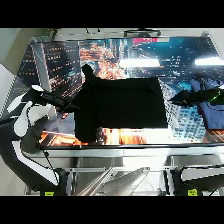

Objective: Fold the shirts.

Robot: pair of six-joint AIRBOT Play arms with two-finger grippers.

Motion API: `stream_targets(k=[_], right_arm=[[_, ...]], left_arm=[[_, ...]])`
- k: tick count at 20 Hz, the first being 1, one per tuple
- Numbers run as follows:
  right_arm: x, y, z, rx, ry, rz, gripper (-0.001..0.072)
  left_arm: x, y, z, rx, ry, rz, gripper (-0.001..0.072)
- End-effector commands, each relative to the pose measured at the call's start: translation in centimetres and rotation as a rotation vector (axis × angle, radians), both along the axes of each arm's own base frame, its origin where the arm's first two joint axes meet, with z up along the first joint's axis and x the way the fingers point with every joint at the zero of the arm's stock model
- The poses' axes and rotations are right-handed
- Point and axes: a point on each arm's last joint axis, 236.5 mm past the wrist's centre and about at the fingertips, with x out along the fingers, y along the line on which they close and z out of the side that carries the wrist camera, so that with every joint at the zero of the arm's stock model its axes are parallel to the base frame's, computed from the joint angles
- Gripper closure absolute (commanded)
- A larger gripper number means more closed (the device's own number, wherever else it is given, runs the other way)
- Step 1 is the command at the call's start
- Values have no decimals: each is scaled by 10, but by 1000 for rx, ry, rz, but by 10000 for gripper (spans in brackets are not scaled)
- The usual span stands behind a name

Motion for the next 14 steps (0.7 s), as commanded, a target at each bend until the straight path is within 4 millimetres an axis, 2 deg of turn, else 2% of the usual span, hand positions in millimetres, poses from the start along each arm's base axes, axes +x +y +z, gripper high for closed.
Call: stream_targets(k=[1,2,5,8,11,14], right_arm=[[-24,-3,-19,-42,77,49,345],[-33,-3,-29,-55,104,54,344],[-58,0,-59,-71,183,42,336],[-77,0,-85,-105,234,29,336],[-87,2,-95,-112,260,38,337],[-94,21,-98,-99,277,81,338]], left_arm=[[8,-9,4,7,-37,-50,652],[11,-9,10,1,-47,-62,700],[10,-10,19,-10,-47,-81,700],[2,-11,16,-17,-20,-86,700],[-3,-12,12,-21,-1,-87,700],[-2,-13,14,-28,-5,-84,700]])
